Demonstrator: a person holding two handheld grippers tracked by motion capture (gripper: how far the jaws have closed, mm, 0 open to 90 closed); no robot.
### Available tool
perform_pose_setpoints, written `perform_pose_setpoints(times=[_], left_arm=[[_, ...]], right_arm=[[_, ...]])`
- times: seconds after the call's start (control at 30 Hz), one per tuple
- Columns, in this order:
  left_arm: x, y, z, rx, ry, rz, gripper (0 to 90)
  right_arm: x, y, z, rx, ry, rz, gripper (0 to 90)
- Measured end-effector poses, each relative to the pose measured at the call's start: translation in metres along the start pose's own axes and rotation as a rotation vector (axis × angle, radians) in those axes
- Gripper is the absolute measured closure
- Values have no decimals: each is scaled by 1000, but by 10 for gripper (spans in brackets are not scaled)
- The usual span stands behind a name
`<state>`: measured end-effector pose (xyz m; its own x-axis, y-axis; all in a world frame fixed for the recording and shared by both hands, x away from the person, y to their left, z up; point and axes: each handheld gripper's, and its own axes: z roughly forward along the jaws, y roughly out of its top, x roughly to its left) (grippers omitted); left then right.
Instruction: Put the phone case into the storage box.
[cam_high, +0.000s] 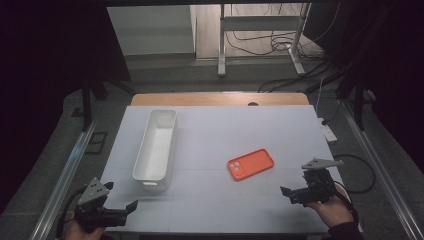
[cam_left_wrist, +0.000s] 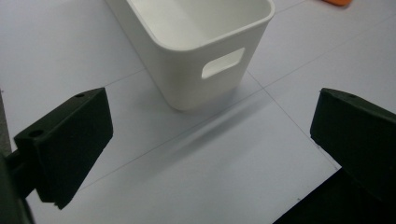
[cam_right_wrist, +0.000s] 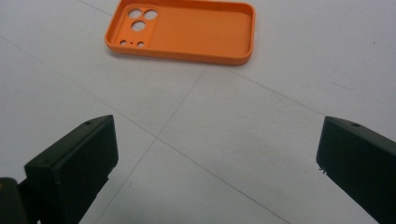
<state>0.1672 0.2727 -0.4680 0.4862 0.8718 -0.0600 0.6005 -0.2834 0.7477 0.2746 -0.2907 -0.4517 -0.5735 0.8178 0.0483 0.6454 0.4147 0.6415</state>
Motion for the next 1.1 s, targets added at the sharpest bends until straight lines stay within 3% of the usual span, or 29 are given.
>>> perform_pose_setpoints(times=[1.1], left_arm=[[-1, 0, 1, 7, 0, 4, 1]], right_arm=[[-9, 25, 25, 40, -7, -29, 0]])
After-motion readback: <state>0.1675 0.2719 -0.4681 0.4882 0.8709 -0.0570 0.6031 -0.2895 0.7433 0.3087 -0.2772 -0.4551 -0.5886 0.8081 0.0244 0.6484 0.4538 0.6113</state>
